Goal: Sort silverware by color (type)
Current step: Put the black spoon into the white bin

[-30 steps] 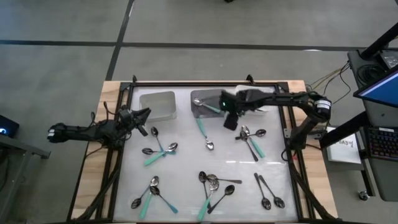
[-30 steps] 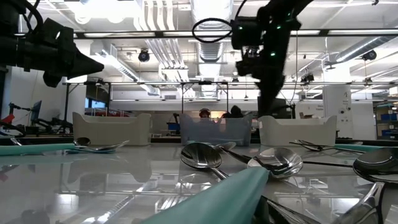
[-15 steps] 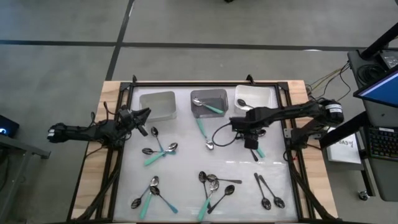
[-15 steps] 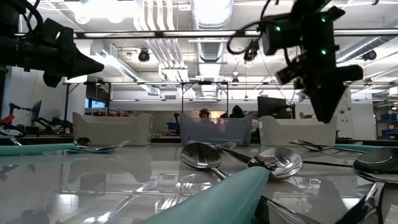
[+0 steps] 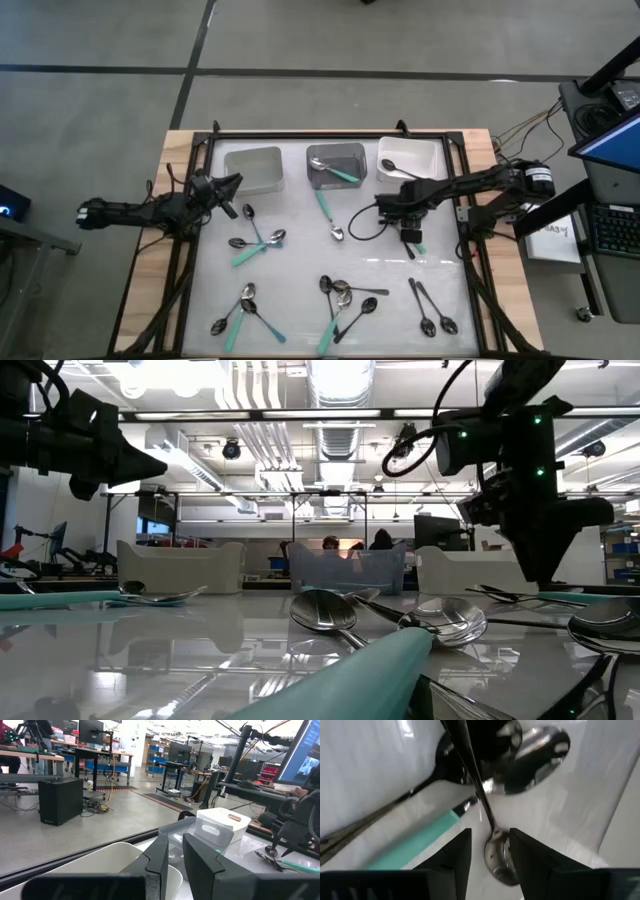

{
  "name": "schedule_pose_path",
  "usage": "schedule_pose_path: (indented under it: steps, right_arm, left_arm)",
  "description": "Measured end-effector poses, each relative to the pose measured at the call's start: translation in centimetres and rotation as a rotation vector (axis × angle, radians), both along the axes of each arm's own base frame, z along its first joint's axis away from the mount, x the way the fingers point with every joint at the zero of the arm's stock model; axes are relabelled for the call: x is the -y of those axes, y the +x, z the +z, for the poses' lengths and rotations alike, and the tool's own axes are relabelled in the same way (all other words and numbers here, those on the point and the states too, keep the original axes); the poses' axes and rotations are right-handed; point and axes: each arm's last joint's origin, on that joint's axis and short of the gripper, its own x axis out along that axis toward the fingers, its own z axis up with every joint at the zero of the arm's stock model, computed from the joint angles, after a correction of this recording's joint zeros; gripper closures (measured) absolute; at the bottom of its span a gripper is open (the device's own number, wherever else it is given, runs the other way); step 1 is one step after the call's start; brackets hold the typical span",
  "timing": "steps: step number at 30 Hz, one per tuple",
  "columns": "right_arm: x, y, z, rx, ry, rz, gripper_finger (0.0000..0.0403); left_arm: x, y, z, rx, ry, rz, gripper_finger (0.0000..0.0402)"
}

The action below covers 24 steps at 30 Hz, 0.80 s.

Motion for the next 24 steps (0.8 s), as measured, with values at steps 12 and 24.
schedule_pose_path:
  steps: [12,24]
  right_arm:
    - [0.7,0.1,-1.0,0.042,-0.025,0.047,0.0280]
    - [0.6,-0.7,-2.1,-0.007,-0.019,0.114,0.0280]
  left_arm:
    - [0.0,0.0,0.0,0.000,0.000,0.000,0.0361]
    - [0.0,0.0,0.0,0.000,0.000,0.000,0.0361]
